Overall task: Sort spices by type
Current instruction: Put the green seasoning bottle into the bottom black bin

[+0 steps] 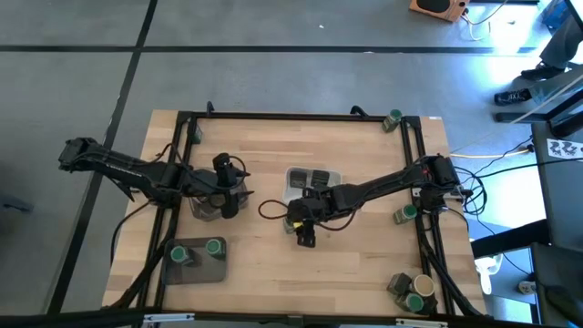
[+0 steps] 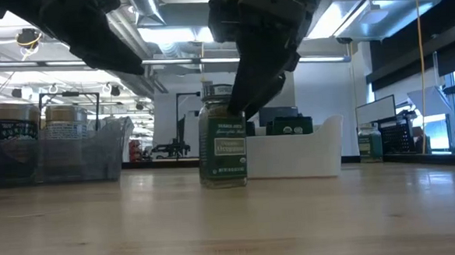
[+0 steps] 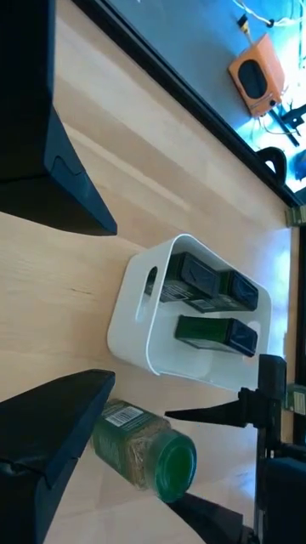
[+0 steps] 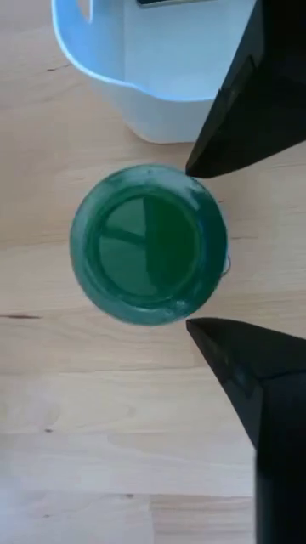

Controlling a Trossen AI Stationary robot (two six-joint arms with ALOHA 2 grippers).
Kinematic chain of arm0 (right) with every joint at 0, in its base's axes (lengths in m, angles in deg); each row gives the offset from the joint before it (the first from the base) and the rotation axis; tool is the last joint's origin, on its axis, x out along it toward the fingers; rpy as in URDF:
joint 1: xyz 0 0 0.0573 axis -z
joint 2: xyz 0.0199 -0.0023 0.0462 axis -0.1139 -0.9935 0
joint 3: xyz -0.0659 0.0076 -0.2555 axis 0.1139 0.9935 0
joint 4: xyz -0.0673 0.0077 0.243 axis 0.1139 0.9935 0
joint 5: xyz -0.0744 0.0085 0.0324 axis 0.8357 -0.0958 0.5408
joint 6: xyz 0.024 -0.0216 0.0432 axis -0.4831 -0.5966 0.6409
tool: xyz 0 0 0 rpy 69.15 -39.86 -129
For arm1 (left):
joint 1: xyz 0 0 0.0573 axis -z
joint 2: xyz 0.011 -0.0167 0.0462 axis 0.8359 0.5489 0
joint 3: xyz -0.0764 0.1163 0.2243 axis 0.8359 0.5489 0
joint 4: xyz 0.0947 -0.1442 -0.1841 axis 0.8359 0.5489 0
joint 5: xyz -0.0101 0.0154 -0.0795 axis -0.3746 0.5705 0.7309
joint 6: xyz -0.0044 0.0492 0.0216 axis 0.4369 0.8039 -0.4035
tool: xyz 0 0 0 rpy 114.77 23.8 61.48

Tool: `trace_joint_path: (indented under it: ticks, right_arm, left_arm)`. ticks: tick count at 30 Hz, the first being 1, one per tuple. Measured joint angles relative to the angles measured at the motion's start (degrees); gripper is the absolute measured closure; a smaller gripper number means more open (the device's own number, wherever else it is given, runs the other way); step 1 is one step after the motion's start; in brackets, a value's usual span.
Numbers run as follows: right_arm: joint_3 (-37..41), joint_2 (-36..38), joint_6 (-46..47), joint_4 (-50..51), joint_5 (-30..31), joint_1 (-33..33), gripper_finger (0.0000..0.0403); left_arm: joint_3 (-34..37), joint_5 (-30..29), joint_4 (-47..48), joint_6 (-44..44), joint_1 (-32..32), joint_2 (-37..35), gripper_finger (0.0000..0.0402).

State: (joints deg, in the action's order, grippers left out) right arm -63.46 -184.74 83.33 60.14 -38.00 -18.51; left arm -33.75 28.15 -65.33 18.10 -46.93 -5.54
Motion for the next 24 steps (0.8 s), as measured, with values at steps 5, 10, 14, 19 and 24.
trace_joint_path:
  ticks: [5,10,14,19,24]
  right_arm:
    - [0.04,1.81,-0.2,5.4,-1.62,0.0,0.0092]
    - [-0.02,6.96,-0.17,11.88,3.47,-0.87,0.0084]
    - [-0.03,8.75,-0.37,15.6,14.2,-2.44,0.0084]
    - [2.05,8.79,0.51,18.33,16.54,-3.78,0.0084]
    - [7.14,9.09,5.9,20.45,18.65,-5.88,0.0084]
  left_arm:
    - [0.0,0.33,-1.92,0.05,0.0,0.58,0.0133]
    - [-0.01,5.17,-9.24,2.85,0.0,4.13,0.0133]
    - [-0.02,8.73,-18.01,4.08,0.08,9.81,0.0133]
    - [-0.17,11.13,-28.65,4.02,1.66,18.82,0.0133]
    - [-5.6,11.43,-30.56,3.17,4.13,27.43,0.0133]
